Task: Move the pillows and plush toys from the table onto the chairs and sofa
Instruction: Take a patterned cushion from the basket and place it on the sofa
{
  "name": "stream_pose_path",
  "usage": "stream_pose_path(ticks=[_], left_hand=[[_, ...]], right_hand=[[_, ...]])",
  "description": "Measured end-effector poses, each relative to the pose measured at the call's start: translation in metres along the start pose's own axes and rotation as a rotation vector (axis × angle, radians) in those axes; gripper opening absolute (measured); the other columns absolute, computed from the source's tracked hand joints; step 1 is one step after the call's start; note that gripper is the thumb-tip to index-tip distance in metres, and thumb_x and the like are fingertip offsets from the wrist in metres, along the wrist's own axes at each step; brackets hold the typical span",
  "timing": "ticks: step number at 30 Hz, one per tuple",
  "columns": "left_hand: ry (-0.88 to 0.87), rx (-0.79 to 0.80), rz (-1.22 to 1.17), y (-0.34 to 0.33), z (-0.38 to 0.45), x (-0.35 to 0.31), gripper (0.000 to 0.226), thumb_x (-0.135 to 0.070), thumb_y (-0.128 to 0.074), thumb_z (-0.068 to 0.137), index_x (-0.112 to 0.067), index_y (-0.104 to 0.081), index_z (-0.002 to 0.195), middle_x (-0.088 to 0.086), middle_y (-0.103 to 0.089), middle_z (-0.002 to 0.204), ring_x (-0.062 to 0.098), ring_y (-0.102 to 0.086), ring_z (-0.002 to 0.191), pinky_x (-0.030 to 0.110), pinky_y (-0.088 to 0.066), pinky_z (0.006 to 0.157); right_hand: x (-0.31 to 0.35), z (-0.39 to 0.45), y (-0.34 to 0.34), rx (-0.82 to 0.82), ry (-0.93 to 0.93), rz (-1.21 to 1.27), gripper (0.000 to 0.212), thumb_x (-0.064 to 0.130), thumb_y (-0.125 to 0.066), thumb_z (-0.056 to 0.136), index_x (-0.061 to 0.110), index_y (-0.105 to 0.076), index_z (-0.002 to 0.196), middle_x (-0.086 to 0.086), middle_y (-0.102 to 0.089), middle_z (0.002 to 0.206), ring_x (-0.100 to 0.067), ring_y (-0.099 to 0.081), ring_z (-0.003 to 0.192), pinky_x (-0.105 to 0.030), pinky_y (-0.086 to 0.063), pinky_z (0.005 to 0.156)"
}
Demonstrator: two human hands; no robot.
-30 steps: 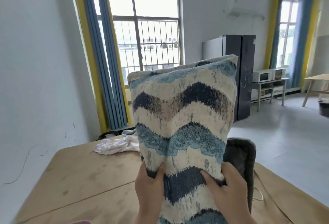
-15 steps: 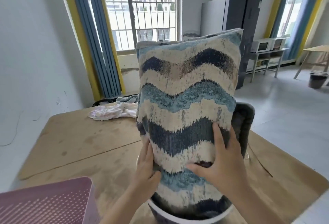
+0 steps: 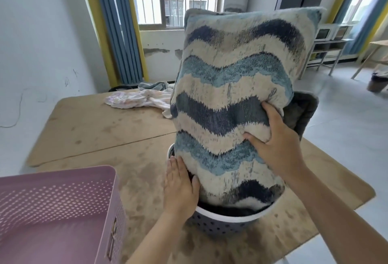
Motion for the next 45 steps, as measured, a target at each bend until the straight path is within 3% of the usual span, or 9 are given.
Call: stream_pose_path(ticks=[9,12,15,18,21,26,34,39,45], left_hand=[[0.007,0.028,-0.041,-0.004,0.000,0.010,0.115,-0.083,0.011,0.045,-0.015,0.028,0.136,0.000,0.024,0.152,0.002,0.028,0.126,0.028,0.010,0.115],[-0.081,-0.007,-0.328,0.009,-0.001,-0.003,0.099,-0.077,-0.009,0.053,-0.034,0.013,0.140,-0.016,0.003,0.153,0.003,0.010,0.140,0.019,0.016,0.114],[-0.231,-0.111,-0.806,0.060,0.005,-0.033,0.082,-0.075,-0.047,0.060,-0.056,-0.006,0.128,-0.047,-0.020,0.128,-0.009,-0.027,0.128,0.005,-0.027,0.107],[-0.247,-0.145,-1.131,0.108,0.025,-0.061,0.070,-0.051,-0.062,0.071,-0.038,-0.020,0.126,-0.027,-0.040,0.121,-0.007,-0.049,0.109,0.002,-0.047,0.079],[-0.186,-0.173,-1.232,0.142,0.045,-0.078,0.083,-0.053,-0.065,0.068,-0.026,-0.027,0.136,-0.002,-0.050,0.127,0.017,-0.055,0.110,0.035,-0.048,0.094],[-0.188,-0.361,-0.910,0.173,0.043,-0.084,0.009,-0.023,-0.063,0.081,-0.018,-0.058,0.076,0.005,-0.064,0.075,0.023,-0.060,0.073,0.029,-0.048,0.063],[-0.090,-0.830,-0.822,0.204,-0.004,-0.032,0.022,-0.017,-0.051,0.091,-0.017,-0.054,0.069,-0.005,-0.051,0.060,0.014,-0.046,0.058,0.016,-0.037,0.055],[-0.274,-0.931,-0.444,0.237,-0.035,-0.030,0.025,-0.014,-0.058,0.086,-0.016,-0.046,0.065,-0.015,-0.040,0.053,-0.002,-0.047,0.052,-0.003,-0.034,0.056],[-0.394,-0.896,-0.197,0.218,-0.050,-0.014,0.050,-0.057,-0.034,0.086,-0.016,-0.054,0.064,-0.023,-0.032,0.048,-0.017,-0.047,0.059,-0.011,-0.029,0.053]], right_hand=[[0.033,0.038,0.040,-0.345,0.273,0.174,0.047,0.028,-0.064,0.076,-0.004,-0.057,0.109,-0.021,-0.069,0.090,-0.013,-0.057,0.077,0.010,-0.027,0.077],[0.058,0.039,0.044,-0.394,0.437,0.191,0.041,0.039,-0.050,0.086,0.003,-0.057,0.105,-0.020,-0.069,0.073,-0.018,-0.051,0.071,-0.005,-0.040,0.068],[0.077,0.038,0.059,-0.495,0.547,0.150,0.027,0.030,-0.051,0.085,0.011,-0.051,0.104,-0.017,-0.068,0.065,-0.015,-0.051,0.059,-0.023,-0.042,0.059],[0.089,0.031,0.084,-0.607,0.621,0.155,0.027,0.028,-0.051,0.085,0.008,-0.050,0.103,-0.011,-0.070,0.076,-0.016,-0.048,0.067,-0.017,-0.042,0.064],[0.094,0.023,0.104,-0.687,0.603,0.214,0.030,0.033,-0.046,0.088,0.007,-0.048,0.104,0.000,-0.053,0.087,-0.017,-0.046,0.068,0.004,-0.032,0.071],[0.088,0.021,0.082,-0.637,0.569,0.321,0.035,0.035,-0.042,0.091,0.002,-0.046,0.102,0.005,-0.059,0.088,0.000,-0.054,0.090,0.007,-0.029,0.085],[0.076,-0.014,0.025,-0.506,0.282,0.441,0.056,0.058,-0.032,0.086,0.007,-0.039,0.106,0.002,-0.054,0.090,-0.017,-0.050,0.081,-0.005,-0.039,0.074],[0.057,-0.019,0.006,-0.157,0.236,-0.026,0.057,0.060,-0.030,0.080,0.014,-0.060,0.093,0.010,-0.038,0.039,-0.020,-0.053,0.034,-0.013,-0.020,0.032],[0.094,0.042,0.038,-0.150,0.454,-0.059,0.068,0.067,-0.025,0.080,0.014,-0.057,0.106,0.002,-0.059,0.065,-0.018,-0.057,0.065,-0.023,-0.046,0.059]])
Point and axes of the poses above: each hand's wrist, its own z-axis towards the middle knuckle, its own y-axis out of the back of the hand, x = y × z, the point moved 9 cm from there along z, towards the middle knuckle
